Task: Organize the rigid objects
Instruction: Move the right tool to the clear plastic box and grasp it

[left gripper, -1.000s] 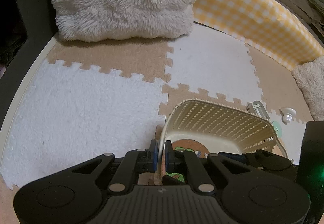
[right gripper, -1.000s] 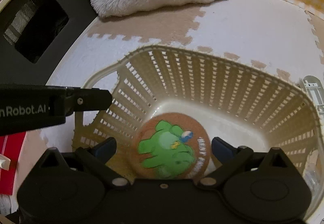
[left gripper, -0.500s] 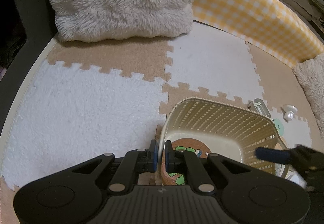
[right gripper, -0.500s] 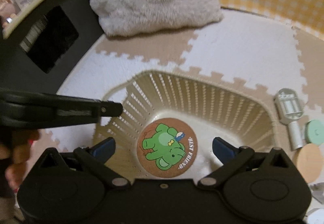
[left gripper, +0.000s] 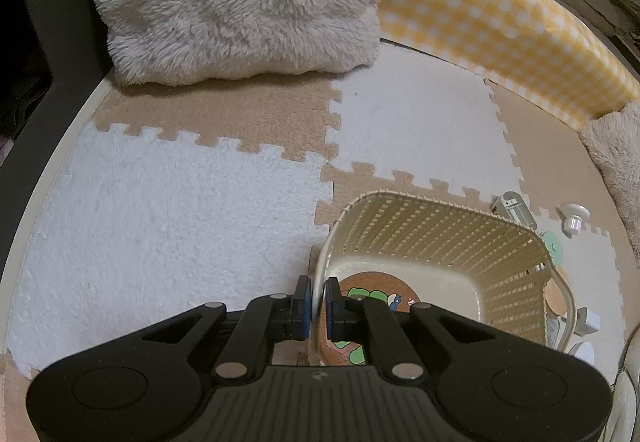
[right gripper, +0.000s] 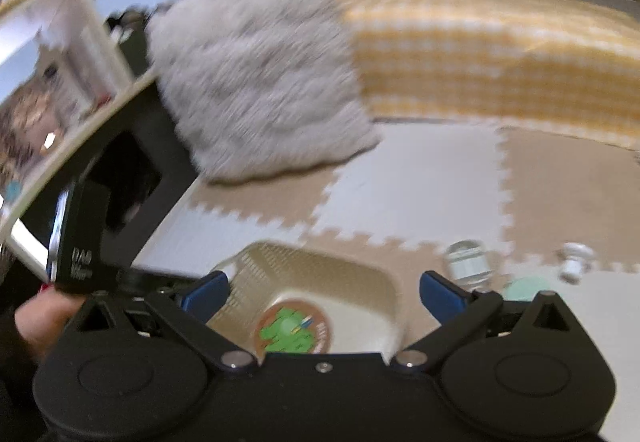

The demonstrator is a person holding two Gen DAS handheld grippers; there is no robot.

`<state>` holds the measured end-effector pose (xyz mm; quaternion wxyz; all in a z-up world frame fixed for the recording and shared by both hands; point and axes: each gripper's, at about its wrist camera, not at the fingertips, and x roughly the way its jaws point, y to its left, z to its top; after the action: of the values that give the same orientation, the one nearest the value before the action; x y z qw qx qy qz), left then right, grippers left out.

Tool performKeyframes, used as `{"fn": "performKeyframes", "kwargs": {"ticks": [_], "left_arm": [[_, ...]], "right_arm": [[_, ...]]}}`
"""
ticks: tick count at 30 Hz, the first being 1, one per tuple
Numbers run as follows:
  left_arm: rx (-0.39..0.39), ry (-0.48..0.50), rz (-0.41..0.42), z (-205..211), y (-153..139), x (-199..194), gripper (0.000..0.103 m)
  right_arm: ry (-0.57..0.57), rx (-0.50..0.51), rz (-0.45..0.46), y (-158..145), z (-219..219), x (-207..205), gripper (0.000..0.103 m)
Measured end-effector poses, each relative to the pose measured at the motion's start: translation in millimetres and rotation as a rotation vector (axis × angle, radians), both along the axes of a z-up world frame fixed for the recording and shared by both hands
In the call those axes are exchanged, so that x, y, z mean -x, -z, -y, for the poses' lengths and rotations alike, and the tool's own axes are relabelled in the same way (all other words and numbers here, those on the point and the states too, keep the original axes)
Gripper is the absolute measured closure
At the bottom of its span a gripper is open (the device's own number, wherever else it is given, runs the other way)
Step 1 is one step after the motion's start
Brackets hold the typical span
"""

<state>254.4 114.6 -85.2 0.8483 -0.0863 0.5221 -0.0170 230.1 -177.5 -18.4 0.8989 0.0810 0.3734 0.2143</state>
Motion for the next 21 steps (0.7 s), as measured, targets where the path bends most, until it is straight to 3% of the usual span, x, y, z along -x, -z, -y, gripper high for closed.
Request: {"fn": "performKeyframes", "kwargs": {"ticks": [5, 13, 21], "left_arm": [[-0.013, 0.007, -0.001, 1.7, 0.7, -0.1, 0.096], [-0.020, 0.011, -0.006, 3.1, 0.7, -0.6, 0.096], [-0.028, 0.016, -0.006, 3.6, 0.6, -0.8, 0.096]], "right_arm": [[0.196, -0.040, -0.015, 15.4, 40.6, 2.3, 0.000], [0.481, -0.055, -0.179, 76.5, 67.5, 6.1, 0.000], [0.567, -0.058, -0.336, 129.8, 66.3, 1.5, 0.000]]}}
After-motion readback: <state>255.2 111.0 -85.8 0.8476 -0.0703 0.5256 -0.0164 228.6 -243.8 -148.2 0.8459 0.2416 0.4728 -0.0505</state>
